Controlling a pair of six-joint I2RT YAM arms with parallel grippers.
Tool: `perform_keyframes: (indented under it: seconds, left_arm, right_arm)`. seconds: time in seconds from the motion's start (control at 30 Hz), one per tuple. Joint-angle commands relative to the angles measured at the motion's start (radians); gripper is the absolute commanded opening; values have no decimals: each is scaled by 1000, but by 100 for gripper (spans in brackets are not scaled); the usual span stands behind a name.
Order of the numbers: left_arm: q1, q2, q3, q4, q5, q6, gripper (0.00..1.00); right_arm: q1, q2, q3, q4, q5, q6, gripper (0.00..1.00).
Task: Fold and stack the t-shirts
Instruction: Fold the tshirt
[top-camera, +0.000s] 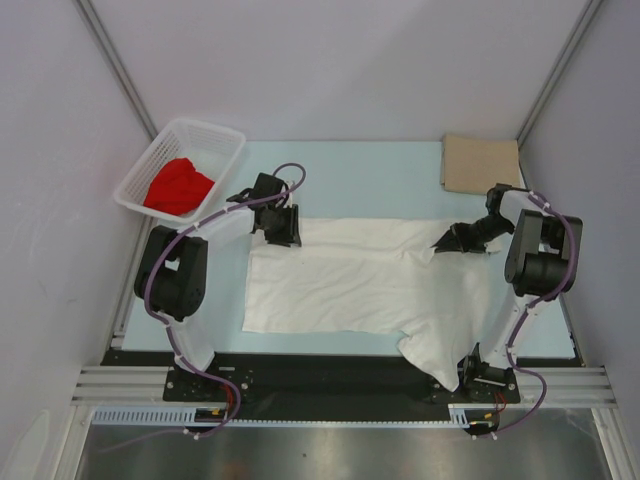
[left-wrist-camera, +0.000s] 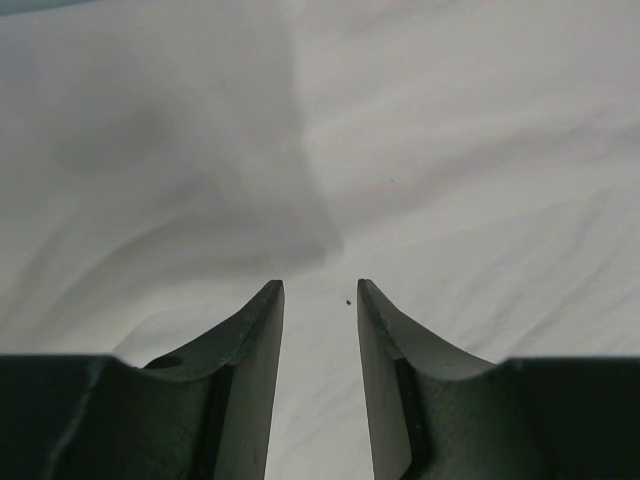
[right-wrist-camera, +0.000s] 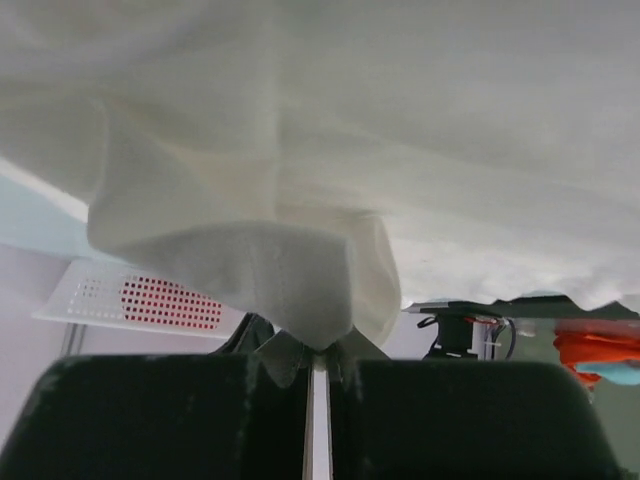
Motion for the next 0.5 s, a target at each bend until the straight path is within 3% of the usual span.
perform_keyframes:
  seconds: [0.0,0.2,0.47]
  left_arm:
    - [4,-7,26,35,73,15,41]
    - [4,-1,6,37,98,19,41]
    - [4,-7,0,40,119,22,41]
  right_arm:
    - [-17,-83,-43,-88,103,7,0]
    - [8,-138,-138,-11,85,33,2]
    - [34,-40,12,-10,57,65,5]
